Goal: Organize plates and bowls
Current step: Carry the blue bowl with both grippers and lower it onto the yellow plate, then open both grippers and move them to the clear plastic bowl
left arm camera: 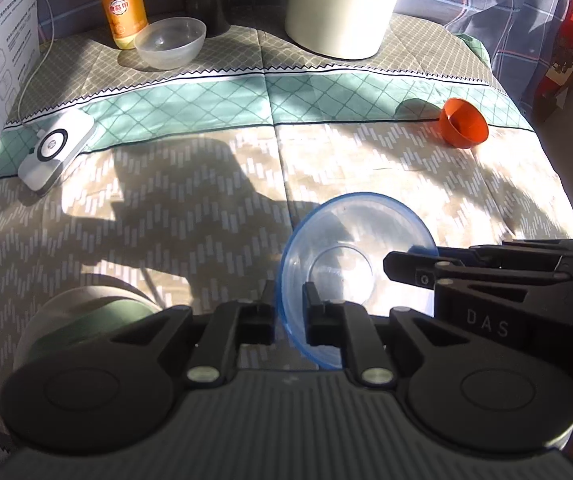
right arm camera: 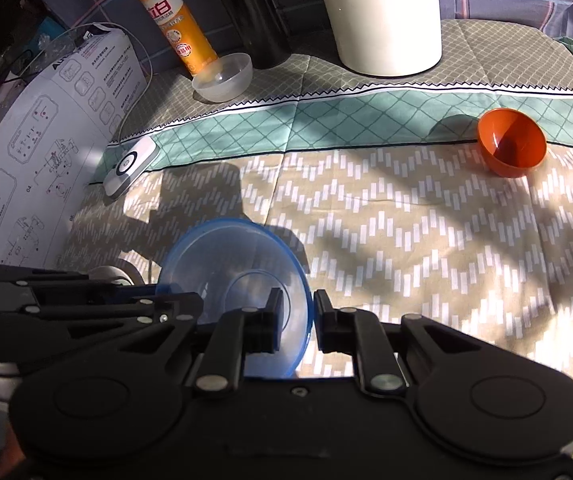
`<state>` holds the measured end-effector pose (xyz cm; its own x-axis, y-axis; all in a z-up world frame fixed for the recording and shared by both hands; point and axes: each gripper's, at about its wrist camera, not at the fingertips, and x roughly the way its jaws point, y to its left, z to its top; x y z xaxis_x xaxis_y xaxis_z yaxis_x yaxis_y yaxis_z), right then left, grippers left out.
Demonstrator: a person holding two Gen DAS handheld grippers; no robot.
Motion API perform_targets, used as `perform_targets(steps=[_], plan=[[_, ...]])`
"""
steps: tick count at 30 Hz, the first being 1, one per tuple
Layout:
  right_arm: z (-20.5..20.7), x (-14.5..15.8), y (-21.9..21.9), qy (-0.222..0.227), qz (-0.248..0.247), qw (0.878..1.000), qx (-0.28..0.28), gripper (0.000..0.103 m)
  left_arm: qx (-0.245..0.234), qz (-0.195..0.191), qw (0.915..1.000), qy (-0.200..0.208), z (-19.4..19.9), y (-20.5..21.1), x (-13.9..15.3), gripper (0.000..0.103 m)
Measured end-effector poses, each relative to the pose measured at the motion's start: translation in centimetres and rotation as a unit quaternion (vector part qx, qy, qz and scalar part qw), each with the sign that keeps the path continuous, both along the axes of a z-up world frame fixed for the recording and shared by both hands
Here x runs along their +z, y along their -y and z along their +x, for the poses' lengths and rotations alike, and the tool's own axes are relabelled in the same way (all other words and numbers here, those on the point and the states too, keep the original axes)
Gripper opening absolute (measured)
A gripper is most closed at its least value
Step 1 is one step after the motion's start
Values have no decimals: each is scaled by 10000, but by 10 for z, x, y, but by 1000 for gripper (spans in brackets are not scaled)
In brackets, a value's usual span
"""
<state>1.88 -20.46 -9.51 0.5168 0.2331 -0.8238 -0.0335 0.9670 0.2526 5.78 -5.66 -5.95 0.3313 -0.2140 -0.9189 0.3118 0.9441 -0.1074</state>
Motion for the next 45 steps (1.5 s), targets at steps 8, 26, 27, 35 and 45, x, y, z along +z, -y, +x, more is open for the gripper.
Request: perform_targets(steps=[8, 26, 27, 35, 45], plan=[[-21, -3, -1, -104, -23, 9999, 31, 16, -78, 39, 9999, -113, -25, -2, -8, 13], [-19, -15, 1, -246, 57, 9997, -1, 16, -156, 196, 9993, -262, -26, 6, -25, 22], [-18, -16, 1, -254, 59, 9997, -6, 16, -160, 204, 9993, -270, -25, 7, -25, 23], [-14, -19, 6, -325, 114, 9994, -43, 21, -175, 284, 9994, -91, -23, 9, -24, 62], [-21, 2, 20, 155, -158, 9993, -298, 98, -56, 285, 9982, 522, -22, 3, -5, 103]])
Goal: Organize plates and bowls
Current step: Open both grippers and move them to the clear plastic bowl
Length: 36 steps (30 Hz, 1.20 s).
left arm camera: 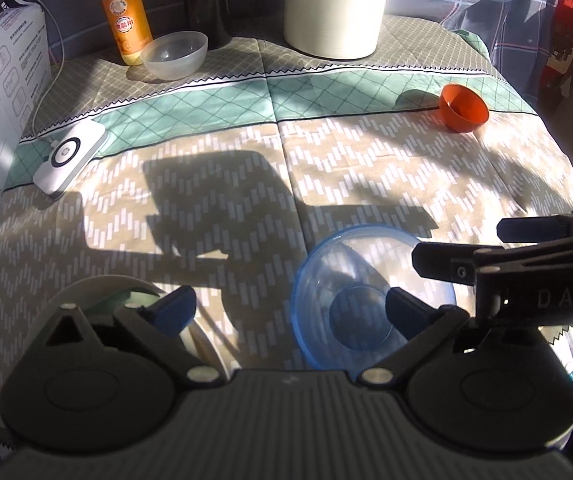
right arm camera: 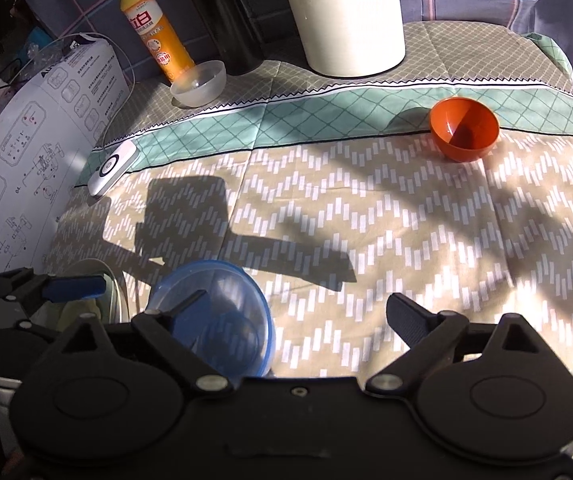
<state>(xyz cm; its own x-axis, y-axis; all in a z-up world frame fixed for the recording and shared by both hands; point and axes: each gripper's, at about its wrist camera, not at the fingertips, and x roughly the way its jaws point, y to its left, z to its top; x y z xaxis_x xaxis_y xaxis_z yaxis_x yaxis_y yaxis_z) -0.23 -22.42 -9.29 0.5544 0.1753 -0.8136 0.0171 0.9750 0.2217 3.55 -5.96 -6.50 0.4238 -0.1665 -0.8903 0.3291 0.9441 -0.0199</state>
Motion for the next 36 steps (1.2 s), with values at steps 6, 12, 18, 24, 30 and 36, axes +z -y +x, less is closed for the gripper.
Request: perform_targets(steps=[6, 12, 18, 24, 30, 36], plan=[[-4, 7, 1, 112, -190, 9997, -38, 103, -68, -11, 9998, 206, -5, -5, 5, 103], [-4, 13, -1, 76, -155, 9998, -126, 103, -75, -112, 9995, 271, -7, -11, 8, 103], [2, 19, -4, 85, -136, 9997, -167, 103, -66, -155, 9991, 378, -2, -21, 13, 103], [20, 27, -16, 139, -115, 9998, -121, 103, 103, -109, 9983, 559, 22, -37, 19, 103], [59, 37, -31, 162, -95, 9998, -97, 103, 377, -38, 9957, 845, 60, -58, 29, 103], [118, 45, -52, 110, 71, 9999, -102, 103, 769, -70, 9912, 1079, 113, -80, 37, 103]])
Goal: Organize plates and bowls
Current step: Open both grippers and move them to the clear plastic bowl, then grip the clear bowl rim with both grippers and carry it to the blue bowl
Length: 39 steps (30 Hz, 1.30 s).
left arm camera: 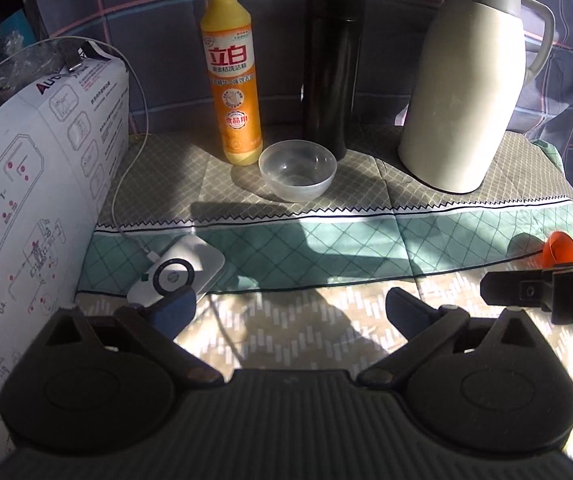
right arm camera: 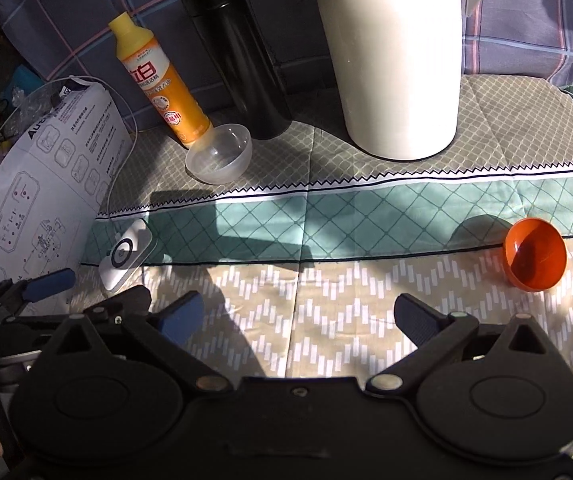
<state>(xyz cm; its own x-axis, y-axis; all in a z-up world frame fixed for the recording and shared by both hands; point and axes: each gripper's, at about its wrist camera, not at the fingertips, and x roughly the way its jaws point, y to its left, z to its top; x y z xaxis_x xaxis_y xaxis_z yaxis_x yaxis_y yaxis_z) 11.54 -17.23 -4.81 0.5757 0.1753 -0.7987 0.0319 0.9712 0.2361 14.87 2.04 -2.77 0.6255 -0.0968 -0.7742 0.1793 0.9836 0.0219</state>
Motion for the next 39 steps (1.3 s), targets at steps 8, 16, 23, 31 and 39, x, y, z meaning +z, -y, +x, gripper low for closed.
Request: perform_targets(steps=[8, 16, 23, 31, 39], plan=[[83, 3, -17, 121, 281, 9992, -245, 90, 335, 80, 9994, 104, 77, -12, -8, 103], [156, -18, -33, 202, 471, 9985, -183, 56, 607, 47, 9981, -77, 144, -16, -35, 100], [203, -52, -44, 29, 408, 9990, -184, 34, 621, 16, 9977, -252, 176, -10, -58, 82], [220, -77, -59, -110, 490, 9987, 96, 4, 446, -105, 9967, -663, 185, 4, -81, 16], [195, -74, -61, -91, 166, 9996, 208, 4, 270, -158, 9963, -798, 157, 11, -78, 13]])
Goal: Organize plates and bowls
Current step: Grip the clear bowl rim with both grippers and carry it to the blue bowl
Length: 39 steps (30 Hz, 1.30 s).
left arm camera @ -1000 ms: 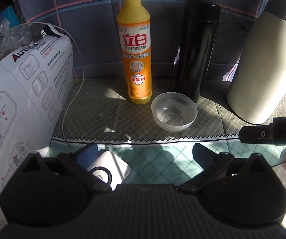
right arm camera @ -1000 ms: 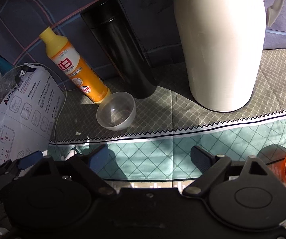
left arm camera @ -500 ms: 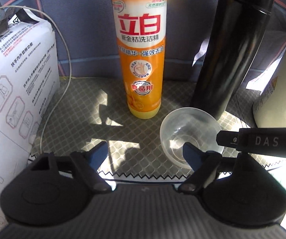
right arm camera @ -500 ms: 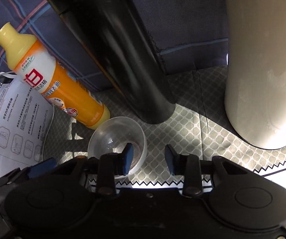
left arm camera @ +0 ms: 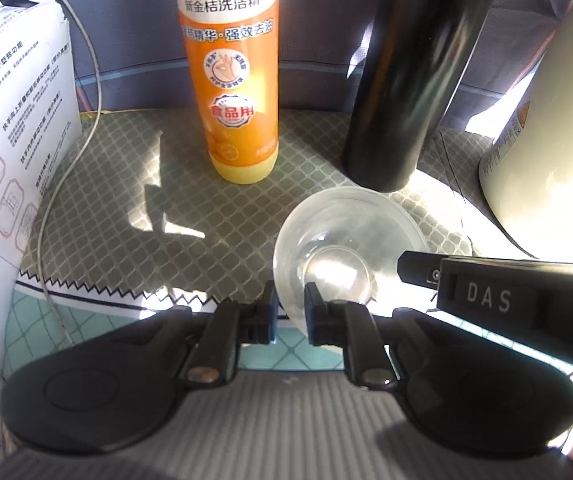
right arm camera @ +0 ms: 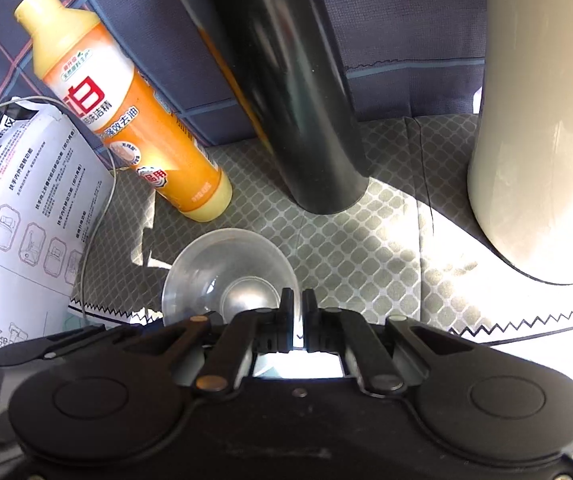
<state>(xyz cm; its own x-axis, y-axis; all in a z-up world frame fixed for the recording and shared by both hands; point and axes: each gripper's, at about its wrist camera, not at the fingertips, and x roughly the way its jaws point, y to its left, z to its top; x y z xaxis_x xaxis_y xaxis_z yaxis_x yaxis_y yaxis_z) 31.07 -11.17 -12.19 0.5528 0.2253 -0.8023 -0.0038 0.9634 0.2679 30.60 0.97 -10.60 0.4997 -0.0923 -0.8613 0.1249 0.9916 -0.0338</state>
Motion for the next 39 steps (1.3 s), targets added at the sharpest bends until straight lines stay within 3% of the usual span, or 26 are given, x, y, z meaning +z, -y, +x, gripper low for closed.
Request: perform_targets(steps=[22, 30, 39], plan=[[-195, 56, 40, 49, -218, 9992, 321, 4, -768, -299, 9964, -175, -187, 33, 73, 16], [-262, 71, 59, 24, -269, 9985, 472, 4, -1065, -293, 9935, -283, -248, 48, 85, 19], [-313, 67, 78, -152, -295, 9982, 495, 5, -1348, -227, 9894, -496, -282, 66, 79, 21]])
